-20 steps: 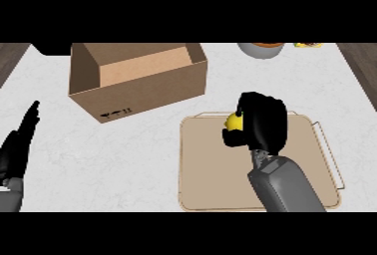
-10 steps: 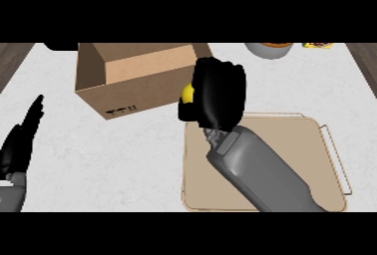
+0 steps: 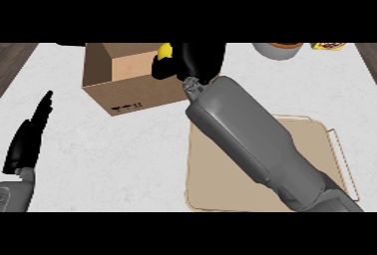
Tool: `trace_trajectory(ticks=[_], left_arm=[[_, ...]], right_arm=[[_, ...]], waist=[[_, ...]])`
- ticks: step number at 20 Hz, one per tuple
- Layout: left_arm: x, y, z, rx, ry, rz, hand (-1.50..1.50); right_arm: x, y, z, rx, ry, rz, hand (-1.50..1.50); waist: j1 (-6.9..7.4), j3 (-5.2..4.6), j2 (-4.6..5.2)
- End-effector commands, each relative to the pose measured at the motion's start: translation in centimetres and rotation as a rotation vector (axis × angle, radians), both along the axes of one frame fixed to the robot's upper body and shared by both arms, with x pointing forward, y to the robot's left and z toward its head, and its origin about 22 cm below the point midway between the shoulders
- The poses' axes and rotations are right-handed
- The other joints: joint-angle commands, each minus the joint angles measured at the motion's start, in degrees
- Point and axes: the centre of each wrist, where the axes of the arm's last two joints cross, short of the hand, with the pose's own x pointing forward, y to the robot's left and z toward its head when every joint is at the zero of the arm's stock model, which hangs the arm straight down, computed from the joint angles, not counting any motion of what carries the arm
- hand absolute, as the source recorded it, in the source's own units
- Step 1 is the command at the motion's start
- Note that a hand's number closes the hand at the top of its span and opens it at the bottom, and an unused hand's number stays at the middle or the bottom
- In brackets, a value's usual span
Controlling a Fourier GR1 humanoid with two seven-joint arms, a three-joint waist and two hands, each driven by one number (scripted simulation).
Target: Pick the lemon from the tray and place it in the cardboard box
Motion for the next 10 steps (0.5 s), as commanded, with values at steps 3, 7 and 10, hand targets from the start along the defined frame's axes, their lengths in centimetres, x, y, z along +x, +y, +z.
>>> trace_trajectory(ticks=[3,7,10], left_arm=[[-0.3,1.2,0.2,0.012,-0.017,-0.036,0.0],[1.0,-1.3,-0.3,0.02,-0.031,-0.039,0.0],[1.3,-2.0,-0.7,0.013,-0.034,-0.054,0.0]], right_arm=[[3.1,0.5,1.2,0.168,0.016,-0.06,1.5],[5.0,-0.4,-0.2,0.196,0.023,-0.054,1.5],[6.3,-1.3,-1.1,0.191,0.06,-0.085,1.5]], waist=[[1.8,-0.06,0.53],[2.28,-0.08,1.2],[2.74,-0.1,1.77]])
